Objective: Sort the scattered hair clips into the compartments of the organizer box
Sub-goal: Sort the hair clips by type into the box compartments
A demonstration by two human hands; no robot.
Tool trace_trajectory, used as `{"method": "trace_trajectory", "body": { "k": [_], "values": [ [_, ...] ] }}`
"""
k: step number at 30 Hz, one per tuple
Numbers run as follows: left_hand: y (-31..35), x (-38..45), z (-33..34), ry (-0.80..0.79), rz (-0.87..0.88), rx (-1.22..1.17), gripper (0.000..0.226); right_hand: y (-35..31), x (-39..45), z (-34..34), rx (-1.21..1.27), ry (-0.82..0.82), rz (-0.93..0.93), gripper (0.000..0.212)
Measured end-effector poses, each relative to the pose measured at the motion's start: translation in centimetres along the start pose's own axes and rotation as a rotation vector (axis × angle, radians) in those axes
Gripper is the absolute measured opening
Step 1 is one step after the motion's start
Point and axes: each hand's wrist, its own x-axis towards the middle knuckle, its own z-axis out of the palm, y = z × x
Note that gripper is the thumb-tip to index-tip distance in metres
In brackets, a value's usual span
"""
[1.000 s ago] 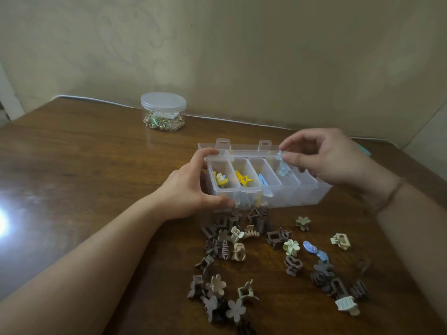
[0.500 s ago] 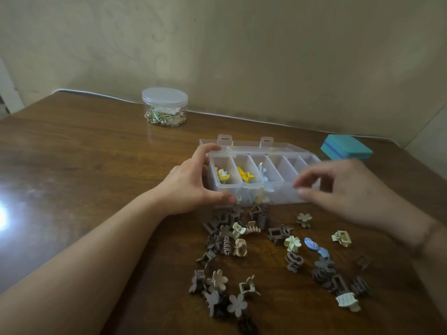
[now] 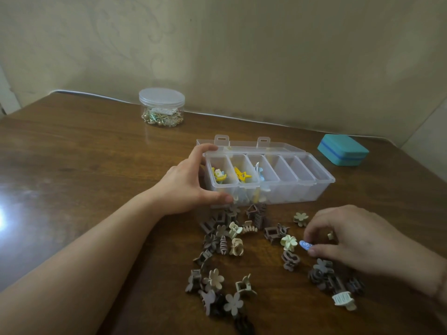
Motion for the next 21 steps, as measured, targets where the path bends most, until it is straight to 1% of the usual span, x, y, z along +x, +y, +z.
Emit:
{"method": "trace_trajectory", "body": {
  "k": [3, 6, 10, 13, 15, 18, 19, 21],
  "values": [
    [0.0, 0.1, 0.0, 0.0, -0.004, -0.001, 0.106, -0.2, -0.1, 0.4, 0.034, 0.011, 0.031, 0.011],
    [0.0, 0.1, 0.0, 0.003, -0.002, 0.005, 0.106, -0.5, -0.1, 0.9, 0.042, 0.078, 0.039, 0.008],
    [0.0, 0.0, 0.0, 0.008, -0.003, 0.012, 0.107, -0.6, 0.1, 0.8, -0.015, 0.176, 0.059, 0.014],
    [0.0, 0.1, 0.0, 0.006, -0.007, 0.018, 0.107, -1.7, 0.8, -1.0, 0.065, 0.241, 0.067, 0.019],
    [0.1, 0.0, 0.0, 0.006, -0.006, 0.019, 0.107, -2.8, 2.1, -2.4, 0.129, 0.379, 0.037, 0.024],
    [0.1, 0.0, 0.0, 0.016, -0.003, 0.025, 0.107, -4.3, 5.6, -4.1, 0.084, 0.617, 0.03, 0.016],
    [0.1, 0.0, 0.0, 0.019, -0.002, 0.026, 0.107, -4.6, 6.9, -4.4, 0.045, 0.658, 0.05, 0.016],
    [0.1, -0.1, 0.0, 0.02, -0.002, 0.025, 0.105, -5.2, 9.3, -4.5, -0.041, 0.664, 0.098, 0.018]
  ]
}}
